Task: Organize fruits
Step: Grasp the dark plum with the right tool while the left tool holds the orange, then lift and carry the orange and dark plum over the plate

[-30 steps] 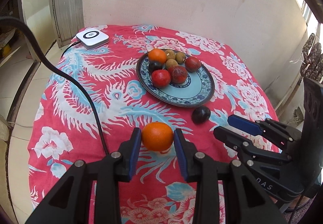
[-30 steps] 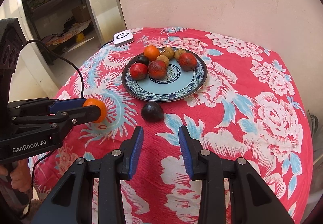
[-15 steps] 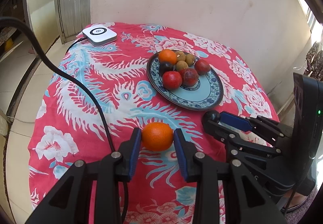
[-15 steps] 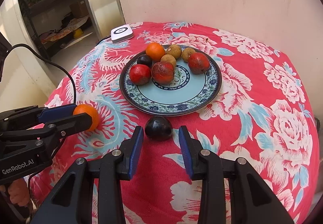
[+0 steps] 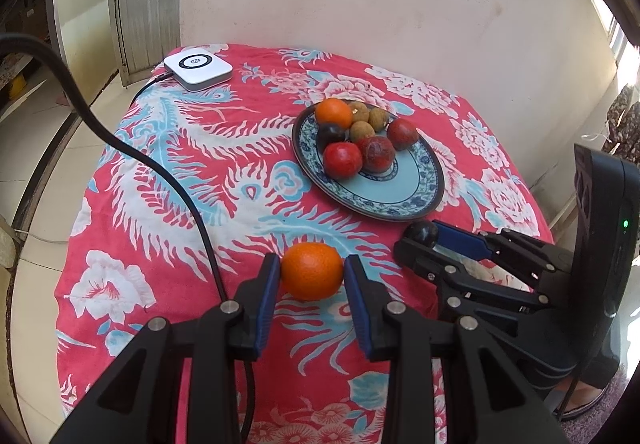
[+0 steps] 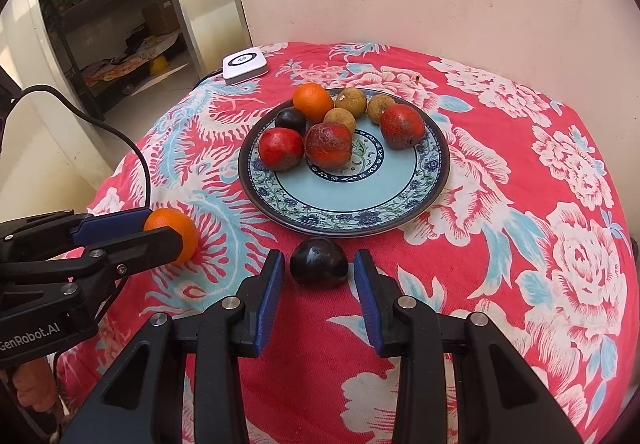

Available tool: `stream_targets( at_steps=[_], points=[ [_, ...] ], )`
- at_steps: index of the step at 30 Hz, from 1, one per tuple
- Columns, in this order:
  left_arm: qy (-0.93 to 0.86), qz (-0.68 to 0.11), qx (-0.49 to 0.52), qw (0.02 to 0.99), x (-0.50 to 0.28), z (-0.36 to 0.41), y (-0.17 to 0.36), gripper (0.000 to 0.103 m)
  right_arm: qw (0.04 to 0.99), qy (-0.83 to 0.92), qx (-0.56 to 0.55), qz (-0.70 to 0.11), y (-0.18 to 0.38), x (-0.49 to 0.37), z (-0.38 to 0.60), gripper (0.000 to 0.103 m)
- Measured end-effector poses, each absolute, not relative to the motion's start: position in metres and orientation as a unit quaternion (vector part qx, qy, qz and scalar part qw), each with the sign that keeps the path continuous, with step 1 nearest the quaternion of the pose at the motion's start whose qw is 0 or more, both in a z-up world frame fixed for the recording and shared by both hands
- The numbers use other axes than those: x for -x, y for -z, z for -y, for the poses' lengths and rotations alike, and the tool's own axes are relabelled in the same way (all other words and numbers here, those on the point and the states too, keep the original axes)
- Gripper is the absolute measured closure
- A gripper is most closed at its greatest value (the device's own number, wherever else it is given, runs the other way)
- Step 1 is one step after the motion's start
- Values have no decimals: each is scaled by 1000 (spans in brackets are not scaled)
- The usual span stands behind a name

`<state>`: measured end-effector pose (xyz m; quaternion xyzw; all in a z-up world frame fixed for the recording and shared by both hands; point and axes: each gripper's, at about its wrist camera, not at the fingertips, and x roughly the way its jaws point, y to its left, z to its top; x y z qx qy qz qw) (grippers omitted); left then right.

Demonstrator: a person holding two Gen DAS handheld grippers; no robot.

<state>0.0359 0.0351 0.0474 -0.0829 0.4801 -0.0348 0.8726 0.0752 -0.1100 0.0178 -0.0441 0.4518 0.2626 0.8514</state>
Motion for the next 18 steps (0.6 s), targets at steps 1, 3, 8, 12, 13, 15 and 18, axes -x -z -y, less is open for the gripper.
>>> stream_targets(
  at_steps=[1, 3, 8, 12, 13, 15, 18],
  points=[
    [34, -480, 82, 873, -36, -35, -48, 68, 852, -264, 44, -451, -18, -75, 110, 66],
    [32, -480, 81, 873, -36, -35, -48, 68, 851, -270, 41, -449, -18, -74, 110, 67],
    [32, -481, 81, 872, -36, -33, -49, 68, 851, -274, 33, -447, -17, -75, 114, 73],
    [33, -480, 79, 873, -37, -30, -50, 68, 851, -276, 26, -445, -18, -73, 118, 74],
    [34, -480, 78, 873, -37, -29, -50, 68, 851, -277, 23, -445, -18, -72, 119, 74],
    [35, -480, 77, 873, -37, -29, -51, 68, 852, -279, 21, -443, -20, -70, 121, 74],
    [39, -480, 79, 873, -39, -26, -52, 68, 854, -282, 23, -437, -26, -66, 125, 74]
  ],
)
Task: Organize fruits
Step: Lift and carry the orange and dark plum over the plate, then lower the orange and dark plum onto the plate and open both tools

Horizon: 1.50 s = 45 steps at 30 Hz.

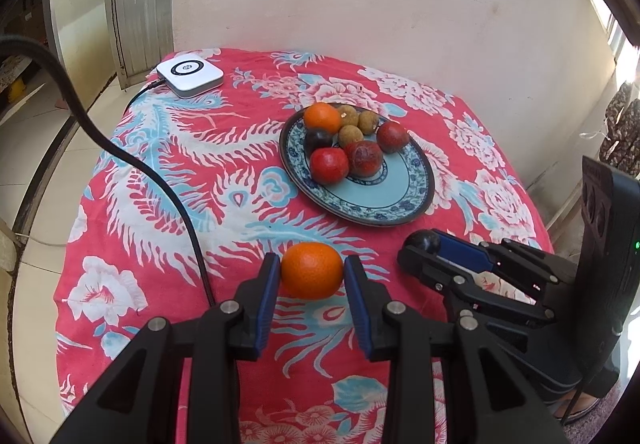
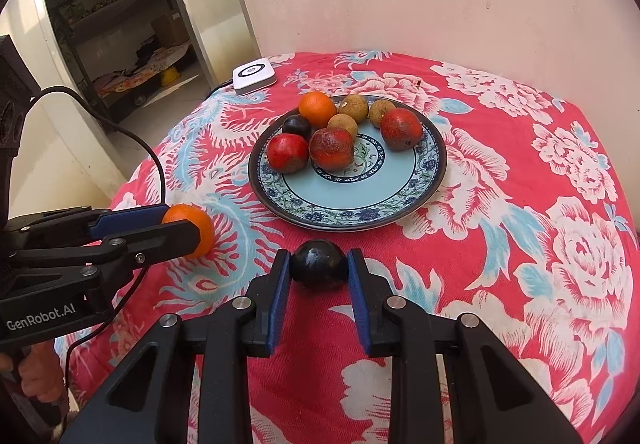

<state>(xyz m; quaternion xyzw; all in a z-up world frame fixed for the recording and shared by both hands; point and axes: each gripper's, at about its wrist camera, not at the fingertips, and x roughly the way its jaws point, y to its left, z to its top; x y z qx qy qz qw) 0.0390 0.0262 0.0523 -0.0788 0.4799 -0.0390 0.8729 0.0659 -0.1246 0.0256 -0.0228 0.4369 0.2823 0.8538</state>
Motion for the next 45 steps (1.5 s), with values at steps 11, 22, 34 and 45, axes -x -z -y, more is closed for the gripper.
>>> stream_targets(
  at_steps=[11, 22, 34, 45],
  points=[
    [62, -469, 80, 878, -55, -11, -61, 68, 866, -267, 27, -422, -40, -72, 141, 74],
    [75, -470, 83, 876, -81, 6, -55, 68, 865, -260, 33, -427, -36, -95, 146, 74],
    [66, -465, 84, 879, -91, 13, -45, 68, 868, -255, 30, -425, -37, -120, 149, 74],
    [59, -453, 74, 887, -96, 12, -36, 68, 864, -263, 36, -428, -30, -146, 142, 74]
  ],
)
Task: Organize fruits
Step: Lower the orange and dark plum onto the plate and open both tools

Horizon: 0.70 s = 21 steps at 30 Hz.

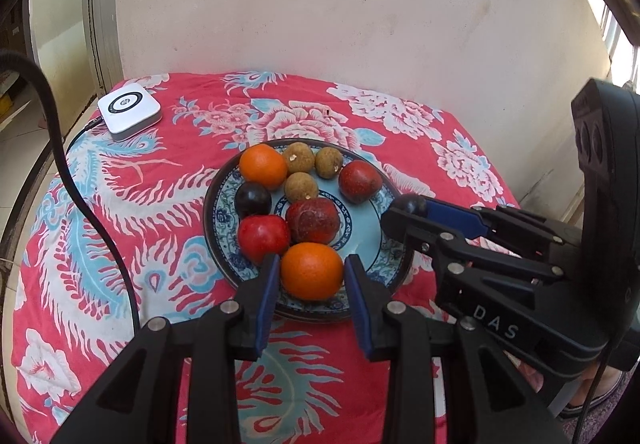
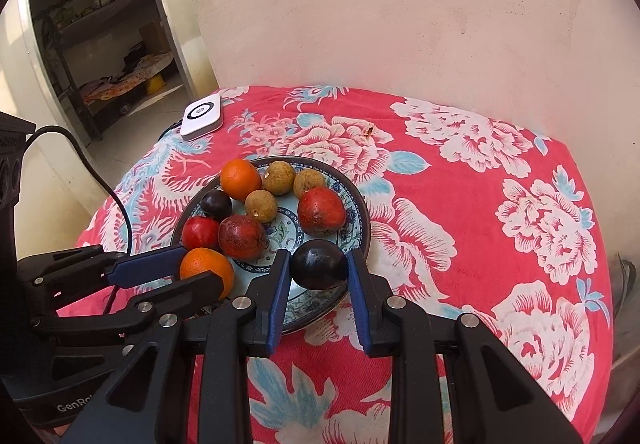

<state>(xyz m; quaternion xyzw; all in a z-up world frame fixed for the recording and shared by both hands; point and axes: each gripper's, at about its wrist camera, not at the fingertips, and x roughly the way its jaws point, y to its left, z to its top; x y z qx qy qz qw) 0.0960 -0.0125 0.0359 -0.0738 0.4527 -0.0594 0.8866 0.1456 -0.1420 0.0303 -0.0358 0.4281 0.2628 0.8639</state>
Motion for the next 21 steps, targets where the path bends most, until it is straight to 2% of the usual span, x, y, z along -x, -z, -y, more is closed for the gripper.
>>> stream_targets(
  at_steps=[21],
  points=[
    [71, -438, 58, 894, -96, 13, -36, 68, 858, -269, 34, -436, -18, -154, 132, 73]
  ],
)
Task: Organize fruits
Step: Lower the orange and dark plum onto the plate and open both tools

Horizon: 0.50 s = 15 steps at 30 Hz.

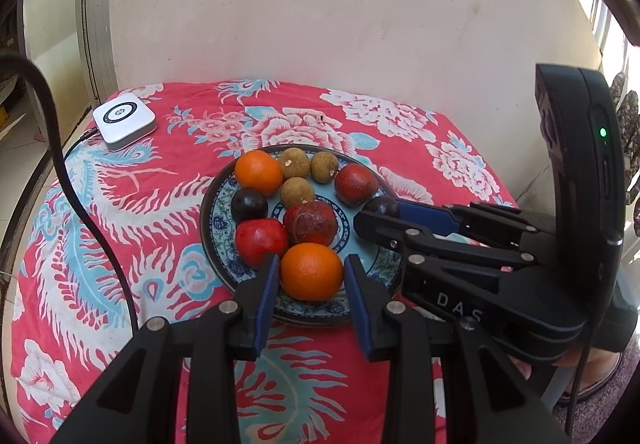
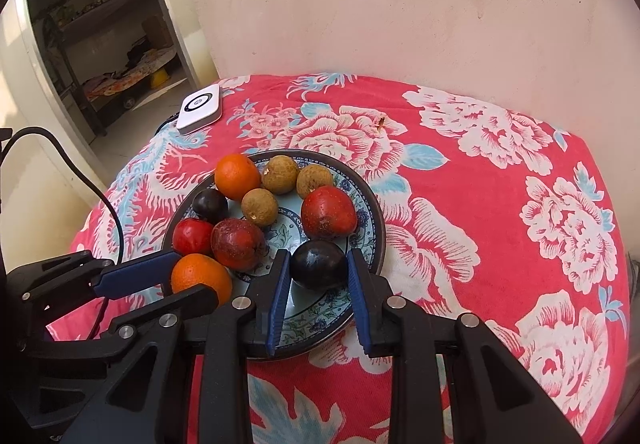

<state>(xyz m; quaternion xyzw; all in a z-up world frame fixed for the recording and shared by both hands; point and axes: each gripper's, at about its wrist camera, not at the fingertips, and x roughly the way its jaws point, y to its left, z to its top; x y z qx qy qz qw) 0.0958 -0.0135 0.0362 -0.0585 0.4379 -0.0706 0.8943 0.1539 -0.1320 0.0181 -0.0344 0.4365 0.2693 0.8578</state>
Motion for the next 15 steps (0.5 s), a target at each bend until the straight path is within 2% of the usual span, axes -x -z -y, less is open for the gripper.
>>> stream_targets(
  at_steps=[3, 5, 7, 9, 15],
  points=[
    [70, -442, 59, 892, -95, 12, -36, 67, 860, -268, 31, -433, -20, -152, 133, 72],
    [68, -442, 59, 892, -93, 11, -37, 66, 862, -267, 24, -429, -22, -151, 136, 67],
    [67, -444, 57, 892, -91, 9, -38, 55, 865, -267, 19, -424, -25, -149, 139, 62],
    [67, -444, 56, 892, -90, 7, -39, 48, 866, -266, 17, -422, -28, -147, 141, 60],
    [67, -447, 57, 890, -84, 5, -44, 44, 874, -259, 5, -412, -40, -137, 149, 59]
  ],
)
